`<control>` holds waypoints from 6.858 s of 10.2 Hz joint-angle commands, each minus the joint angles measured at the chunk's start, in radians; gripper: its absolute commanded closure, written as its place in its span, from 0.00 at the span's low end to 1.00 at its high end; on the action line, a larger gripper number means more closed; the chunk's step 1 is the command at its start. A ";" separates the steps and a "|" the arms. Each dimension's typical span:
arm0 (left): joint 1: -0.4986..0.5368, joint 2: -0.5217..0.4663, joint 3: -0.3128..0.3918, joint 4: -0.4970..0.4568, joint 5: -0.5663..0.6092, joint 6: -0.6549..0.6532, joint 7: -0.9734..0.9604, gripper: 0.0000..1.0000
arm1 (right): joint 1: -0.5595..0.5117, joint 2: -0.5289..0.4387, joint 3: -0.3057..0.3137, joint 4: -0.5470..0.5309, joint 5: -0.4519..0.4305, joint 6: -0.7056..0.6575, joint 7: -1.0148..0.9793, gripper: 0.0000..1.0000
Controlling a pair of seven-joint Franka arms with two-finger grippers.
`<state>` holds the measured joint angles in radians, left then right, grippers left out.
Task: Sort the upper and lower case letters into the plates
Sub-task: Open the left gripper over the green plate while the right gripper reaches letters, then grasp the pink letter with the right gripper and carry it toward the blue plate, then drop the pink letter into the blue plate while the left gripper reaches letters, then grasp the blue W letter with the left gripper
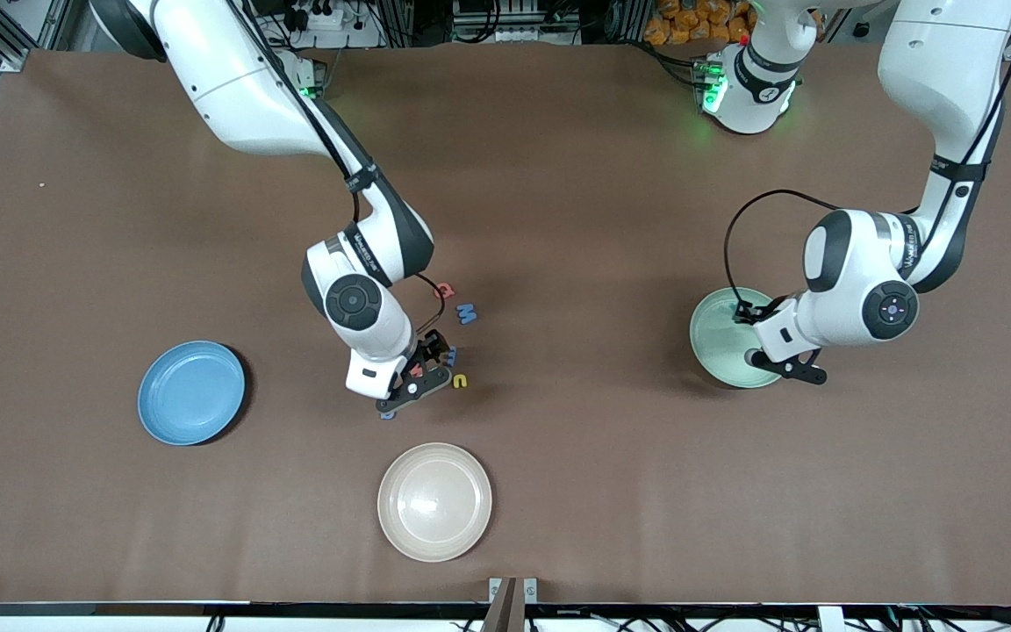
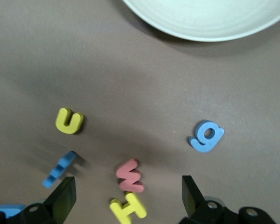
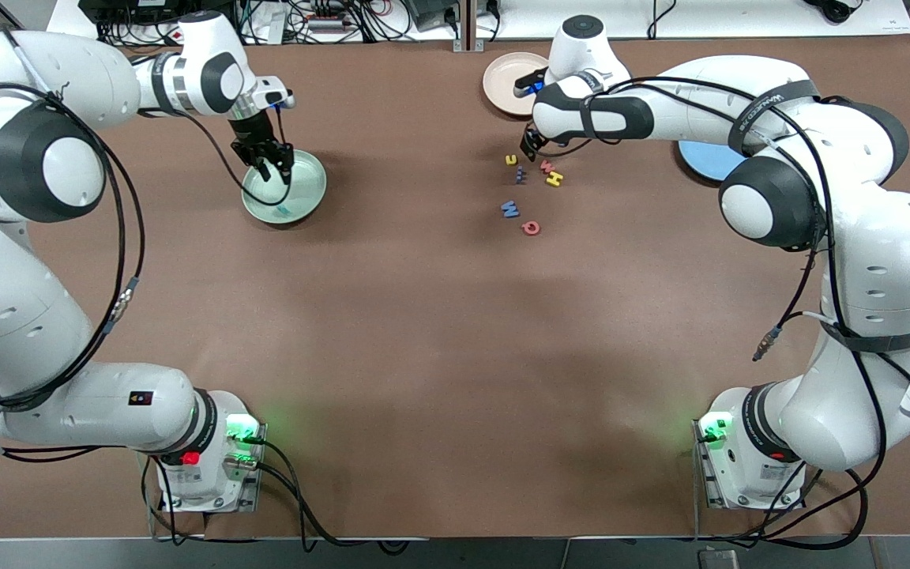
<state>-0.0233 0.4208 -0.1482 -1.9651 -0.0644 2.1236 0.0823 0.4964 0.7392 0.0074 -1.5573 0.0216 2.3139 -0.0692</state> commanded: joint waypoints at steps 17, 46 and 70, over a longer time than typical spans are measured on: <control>-0.144 0.179 -0.126 0.367 -0.003 -0.027 -0.723 0.00 | -0.001 0.032 0.003 -0.072 -0.060 0.127 -0.103 1.00; -0.905 0.409 0.191 0.587 0.037 0.165 -1.168 0.00 | -0.490 -0.115 -0.106 -0.053 -0.100 -0.177 -0.242 0.00; -0.911 0.572 0.187 0.693 -0.037 0.205 -1.500 0.22 | -0.484 -0.113 -0.106 -0.052 -0.106 -0.175 -0.242 0.00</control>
<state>-0.9285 0.9693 0.0327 -1.2962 -0.0750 2.3458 -1.4449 0.0135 0.6288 -0.1030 -1.6098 -0.0694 2.1389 -0.3228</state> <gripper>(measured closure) 0.211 0.000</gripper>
